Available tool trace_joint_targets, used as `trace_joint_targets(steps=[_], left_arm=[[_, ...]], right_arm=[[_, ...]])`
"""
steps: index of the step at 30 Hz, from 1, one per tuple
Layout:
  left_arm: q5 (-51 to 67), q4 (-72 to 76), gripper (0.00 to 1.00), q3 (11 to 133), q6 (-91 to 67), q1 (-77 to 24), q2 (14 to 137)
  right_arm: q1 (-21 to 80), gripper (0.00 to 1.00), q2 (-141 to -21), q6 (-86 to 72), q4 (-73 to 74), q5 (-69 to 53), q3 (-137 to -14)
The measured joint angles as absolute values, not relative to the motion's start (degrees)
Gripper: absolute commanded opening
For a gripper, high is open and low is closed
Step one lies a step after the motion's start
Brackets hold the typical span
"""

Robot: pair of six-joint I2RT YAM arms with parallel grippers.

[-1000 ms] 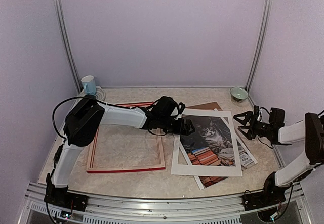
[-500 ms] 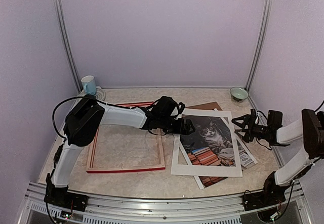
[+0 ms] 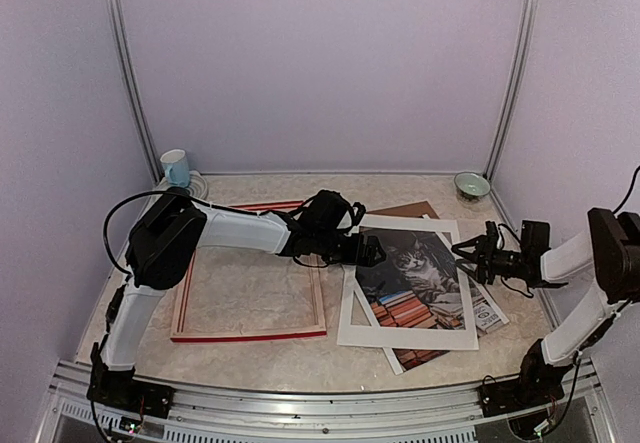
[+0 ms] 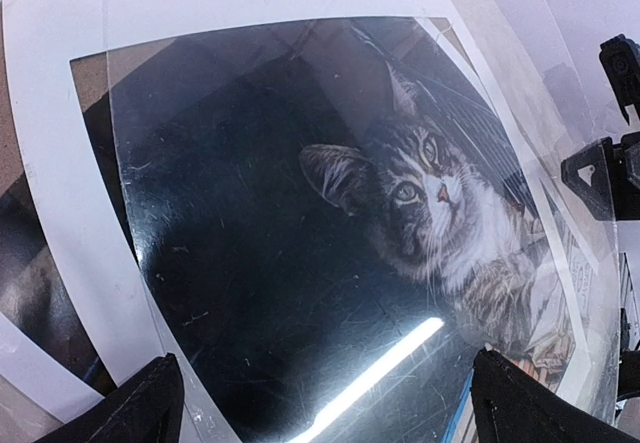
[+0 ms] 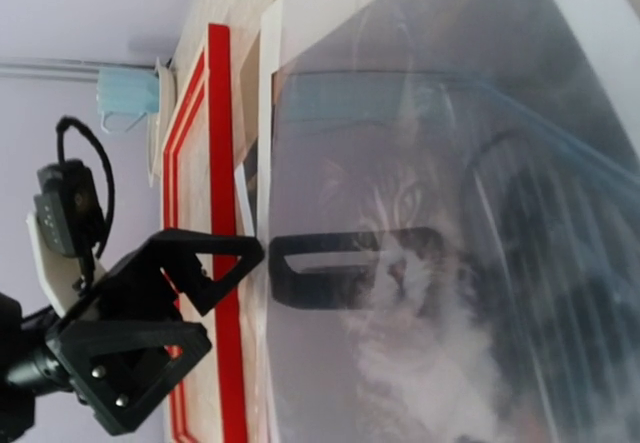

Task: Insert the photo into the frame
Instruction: Pick up the glass panel from the mat board.

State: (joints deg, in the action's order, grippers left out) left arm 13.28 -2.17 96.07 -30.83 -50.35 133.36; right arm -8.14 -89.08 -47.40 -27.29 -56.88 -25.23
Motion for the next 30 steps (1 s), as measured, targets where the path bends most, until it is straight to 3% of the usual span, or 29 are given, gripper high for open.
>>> trace_joint_targets(steps=[11, 30], left_arm=[[13.26, -2.00, 0.99, 96.05, -31.09, -50.35, 133.36], [13.23, -1.02, 0.99, 95.07, -31.31, -50.35, 132.88]], right_arm=[[-7.99, 0.25, -90.59, -47.59, -27.22, -57.60, -25.34], [-7.99, 0.00, -90.26, -48.90, -28.58, -59.16, -25.36]])
